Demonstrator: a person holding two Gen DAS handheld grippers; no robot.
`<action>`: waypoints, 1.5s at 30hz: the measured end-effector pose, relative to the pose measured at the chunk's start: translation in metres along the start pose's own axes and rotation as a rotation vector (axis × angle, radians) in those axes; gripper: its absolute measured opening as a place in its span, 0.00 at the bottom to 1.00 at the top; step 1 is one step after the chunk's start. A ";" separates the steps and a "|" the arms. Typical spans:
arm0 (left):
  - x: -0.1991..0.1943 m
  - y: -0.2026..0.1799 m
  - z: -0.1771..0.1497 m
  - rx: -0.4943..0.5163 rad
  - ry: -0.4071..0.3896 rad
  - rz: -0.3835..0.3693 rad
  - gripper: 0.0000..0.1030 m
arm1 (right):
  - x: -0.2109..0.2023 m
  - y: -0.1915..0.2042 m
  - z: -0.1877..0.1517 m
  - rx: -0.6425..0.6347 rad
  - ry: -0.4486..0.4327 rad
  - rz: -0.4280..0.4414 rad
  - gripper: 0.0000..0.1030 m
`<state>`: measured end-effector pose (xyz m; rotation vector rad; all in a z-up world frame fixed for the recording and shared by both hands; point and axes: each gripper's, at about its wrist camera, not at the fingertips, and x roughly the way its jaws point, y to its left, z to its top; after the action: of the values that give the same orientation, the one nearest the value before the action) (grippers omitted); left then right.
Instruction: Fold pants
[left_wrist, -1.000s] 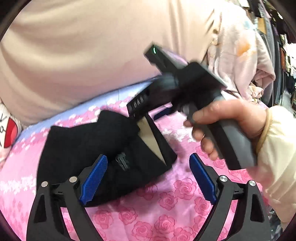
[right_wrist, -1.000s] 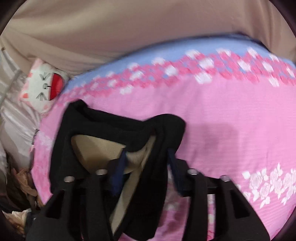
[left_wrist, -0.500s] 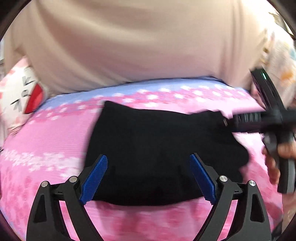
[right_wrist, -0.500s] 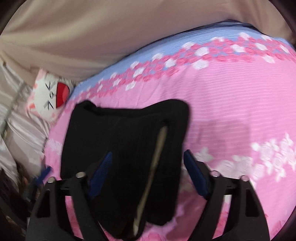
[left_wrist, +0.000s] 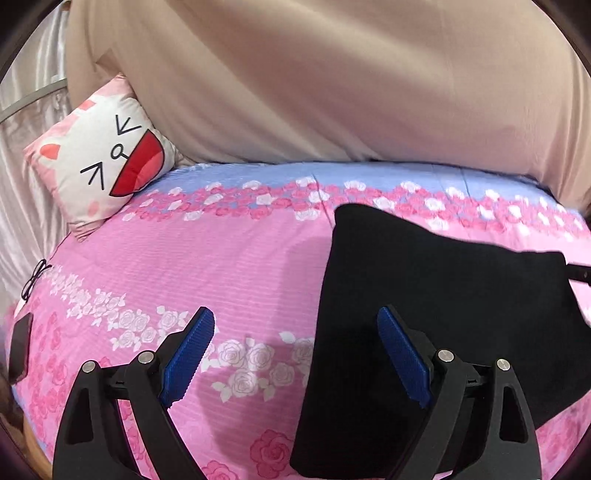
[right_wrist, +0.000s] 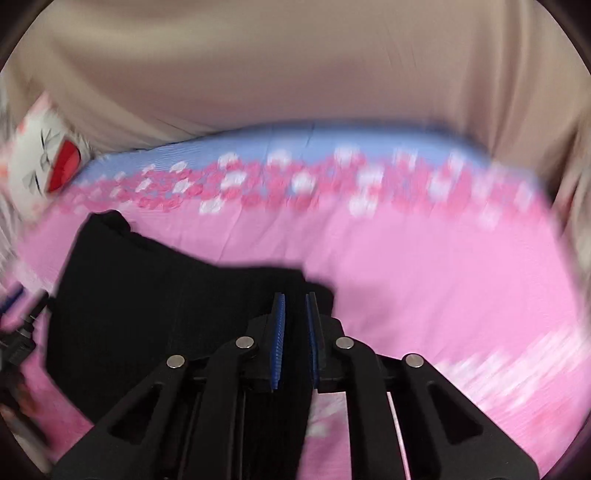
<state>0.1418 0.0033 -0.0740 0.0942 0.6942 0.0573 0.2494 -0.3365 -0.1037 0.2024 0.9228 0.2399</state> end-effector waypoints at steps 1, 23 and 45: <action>0.001 0.000 -0.001 0.000 0.003 -0.004 0.85 | 0.002 -0.003 -0.001 0.018 0.012 0.026 0.19; 0.024 -0.011 0.011 0.038 0.018 -0.008 0.87 | 0.027 -0.002 0.014 -0.018 -0.043 -0.075 0.21; 0.014 -0.011 0.009 0.017 0.085 -0.032 0.88 | -0.035 0.006 -0.056 0.072 -0.067 -0.022 0.47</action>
<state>0.1587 -0.0066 -0.0769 0.0974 0.7807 0.0243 0.1837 -0.3367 -0.1081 0.2648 0.8676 0.1784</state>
